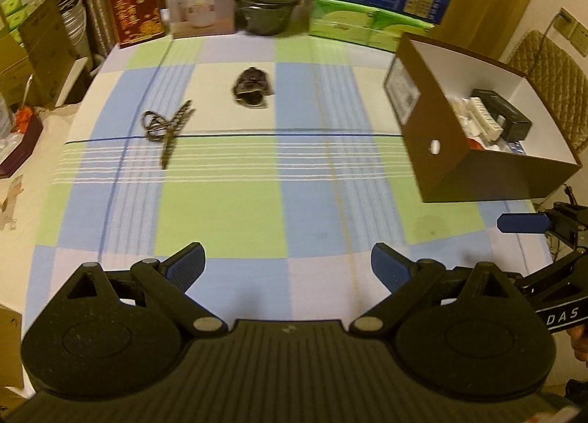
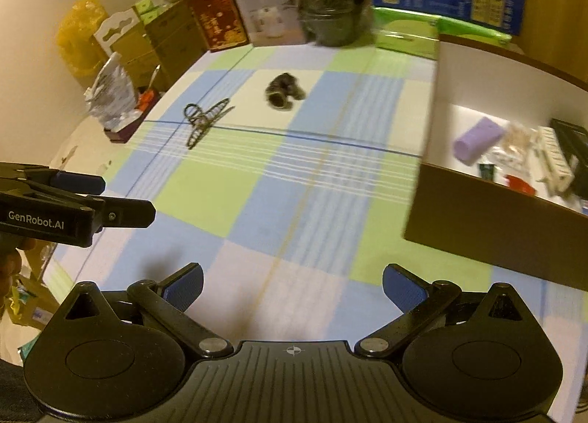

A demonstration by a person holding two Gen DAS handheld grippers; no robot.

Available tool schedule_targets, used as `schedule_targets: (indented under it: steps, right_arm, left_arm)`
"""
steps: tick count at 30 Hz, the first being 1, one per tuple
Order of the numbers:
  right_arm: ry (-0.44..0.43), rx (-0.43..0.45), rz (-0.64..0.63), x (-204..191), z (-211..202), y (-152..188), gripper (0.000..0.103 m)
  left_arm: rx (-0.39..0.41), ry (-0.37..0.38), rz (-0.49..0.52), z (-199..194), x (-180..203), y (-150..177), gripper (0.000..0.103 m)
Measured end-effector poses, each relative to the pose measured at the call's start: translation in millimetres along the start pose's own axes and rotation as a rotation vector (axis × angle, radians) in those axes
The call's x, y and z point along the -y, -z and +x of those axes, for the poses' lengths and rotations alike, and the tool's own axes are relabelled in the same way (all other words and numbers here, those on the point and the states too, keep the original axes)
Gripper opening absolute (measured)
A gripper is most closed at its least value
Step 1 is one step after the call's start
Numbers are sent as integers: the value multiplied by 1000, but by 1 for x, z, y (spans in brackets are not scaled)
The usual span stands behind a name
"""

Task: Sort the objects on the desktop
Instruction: 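Withdraw both tools from the box toward the claw clip and scrunchie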

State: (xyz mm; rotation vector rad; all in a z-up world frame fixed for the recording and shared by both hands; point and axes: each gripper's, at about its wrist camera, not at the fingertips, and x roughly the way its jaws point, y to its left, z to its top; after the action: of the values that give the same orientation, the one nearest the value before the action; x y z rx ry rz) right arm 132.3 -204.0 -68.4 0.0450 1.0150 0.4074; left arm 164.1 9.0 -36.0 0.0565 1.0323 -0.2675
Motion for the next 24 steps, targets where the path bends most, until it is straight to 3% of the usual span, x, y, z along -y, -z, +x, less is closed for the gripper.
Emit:
schedule_targets:
  steps: [13,24]
  right_arm:
    - [-19,-17,0,-37,47,-18,101]
    - [24,45,-9,-48,78,-37,101]
  left_arm:
    - [-3,-45,-37,6,-64,-3,95]
    - [12,-64,-44,28,-102,-15,95]
